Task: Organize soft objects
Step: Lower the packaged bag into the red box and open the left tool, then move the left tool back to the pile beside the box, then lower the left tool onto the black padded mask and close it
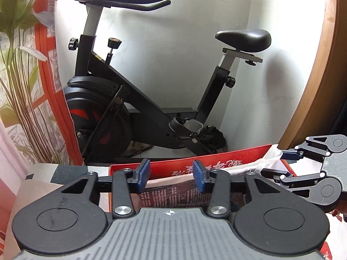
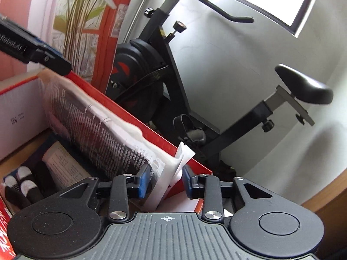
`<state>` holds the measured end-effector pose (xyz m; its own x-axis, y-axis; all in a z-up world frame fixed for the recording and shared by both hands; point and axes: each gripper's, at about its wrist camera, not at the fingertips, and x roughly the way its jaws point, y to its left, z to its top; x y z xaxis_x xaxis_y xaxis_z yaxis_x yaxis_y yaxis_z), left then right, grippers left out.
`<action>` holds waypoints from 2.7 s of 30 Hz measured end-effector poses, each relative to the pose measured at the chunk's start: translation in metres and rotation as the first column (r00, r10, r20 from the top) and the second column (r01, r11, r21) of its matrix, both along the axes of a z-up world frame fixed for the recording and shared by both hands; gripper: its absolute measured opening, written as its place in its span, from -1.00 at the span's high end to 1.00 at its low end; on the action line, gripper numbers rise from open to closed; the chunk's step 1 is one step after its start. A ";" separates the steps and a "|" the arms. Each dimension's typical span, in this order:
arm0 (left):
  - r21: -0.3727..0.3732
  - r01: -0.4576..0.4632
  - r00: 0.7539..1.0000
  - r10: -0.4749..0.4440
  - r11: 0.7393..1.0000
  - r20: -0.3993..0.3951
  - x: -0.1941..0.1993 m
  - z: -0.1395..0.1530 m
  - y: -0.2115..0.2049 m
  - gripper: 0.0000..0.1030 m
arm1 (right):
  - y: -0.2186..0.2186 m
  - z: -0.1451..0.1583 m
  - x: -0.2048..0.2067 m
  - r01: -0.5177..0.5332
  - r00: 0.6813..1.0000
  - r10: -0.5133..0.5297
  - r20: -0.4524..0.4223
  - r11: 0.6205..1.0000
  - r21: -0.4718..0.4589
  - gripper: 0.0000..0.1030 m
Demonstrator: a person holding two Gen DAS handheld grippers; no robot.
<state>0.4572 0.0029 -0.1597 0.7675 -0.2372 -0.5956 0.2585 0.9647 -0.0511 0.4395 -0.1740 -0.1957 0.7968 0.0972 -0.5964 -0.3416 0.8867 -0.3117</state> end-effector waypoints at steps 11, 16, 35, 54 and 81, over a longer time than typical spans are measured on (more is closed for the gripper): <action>0.010 0.013 0.996 -0.014 1.000 0.087 -0.059 0.029 0.004 -0.90 | -0.027 0.037 -0.051 0.095 0.995 -0.102 0.012 0.957 0.276 -0.98; 0.049 0.011 0.993 -0.016 0.999 0.116 -0.090 0.040 0.003 -1.00 | -0.026 0.044 -0.082 0.104 0.994 -0.112 0.005 0.937 0.333 -0.99; 0.072 -0.060 0.987 0.048 0.996 0.156 -0.207 0.026 0.031 -1.00 | -0.019 0.032 -0.199 0.128 0.985 -0.163 0.053 0.904 0.407 -0.99; -0.020 -0.147 0.985 0.148 0.989 0.087 -0.278 -0.033 0.046 -1.00 | -0.034 -0.015 -0.282 0.173 0.973 -0.226 0.042 0.843 0.509 -0.99; -0.087 -0.169 0.985 0.164 0.982 -0.054 -0.287 -0.090 0.047 -1.00 | -0.009 -0.102 -0.314 0.133 0.990 -0.139 -0.018 0.892 0.432 -0.97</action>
